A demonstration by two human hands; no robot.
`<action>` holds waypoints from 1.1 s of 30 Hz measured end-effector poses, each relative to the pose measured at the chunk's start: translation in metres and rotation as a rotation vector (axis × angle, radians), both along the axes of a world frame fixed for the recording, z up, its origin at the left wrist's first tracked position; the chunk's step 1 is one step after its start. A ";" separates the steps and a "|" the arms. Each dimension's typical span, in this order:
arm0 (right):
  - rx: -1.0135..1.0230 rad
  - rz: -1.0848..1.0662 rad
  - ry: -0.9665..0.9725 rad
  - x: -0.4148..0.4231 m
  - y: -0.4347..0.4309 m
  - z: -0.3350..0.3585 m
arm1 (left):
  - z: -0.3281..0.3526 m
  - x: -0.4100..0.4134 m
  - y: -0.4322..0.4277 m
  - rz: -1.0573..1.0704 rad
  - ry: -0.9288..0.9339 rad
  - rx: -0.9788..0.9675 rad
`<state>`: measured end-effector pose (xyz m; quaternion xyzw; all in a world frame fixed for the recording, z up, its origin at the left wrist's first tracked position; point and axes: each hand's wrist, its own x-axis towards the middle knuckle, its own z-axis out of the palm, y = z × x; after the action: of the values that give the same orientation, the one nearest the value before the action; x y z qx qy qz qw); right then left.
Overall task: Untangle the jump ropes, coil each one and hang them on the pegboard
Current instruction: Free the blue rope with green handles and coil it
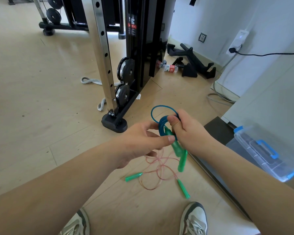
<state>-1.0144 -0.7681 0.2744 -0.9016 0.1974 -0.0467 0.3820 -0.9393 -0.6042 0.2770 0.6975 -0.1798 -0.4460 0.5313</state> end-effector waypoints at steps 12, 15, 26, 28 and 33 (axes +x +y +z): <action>0.039 -0.177 0.016 -0.002 -0.010 0.000 | -0.011 0.006 0.008 -0.357 -0.489 0.471; 0.075 -0.120 0.030 -0.003 -0.006 0.002 | -0.012 0.011 0.011 -0.403 -0.515 0.569; 0.172 0.043 -0.030 -0.004 0.004 0.004 | -0.001 0.013 -0.005 0.097 0.105 -0.137; 0.178 0.066 -0.007 -0.004 0.002 0.004 | 0.001 0.014 -0.006 0.080 0.180 -0.139; 0.149 0.084 -0.009 -0.005 0.002 0.007 | 0.005 0.018 -0.005 0.049 0.307 -0.138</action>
<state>-1.0194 -0.7664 0.2810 -0.8780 0.1607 -0.0196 0.4505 -0.9213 -0.6091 0.2819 0.5873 -0.1099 -0.5207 0.6098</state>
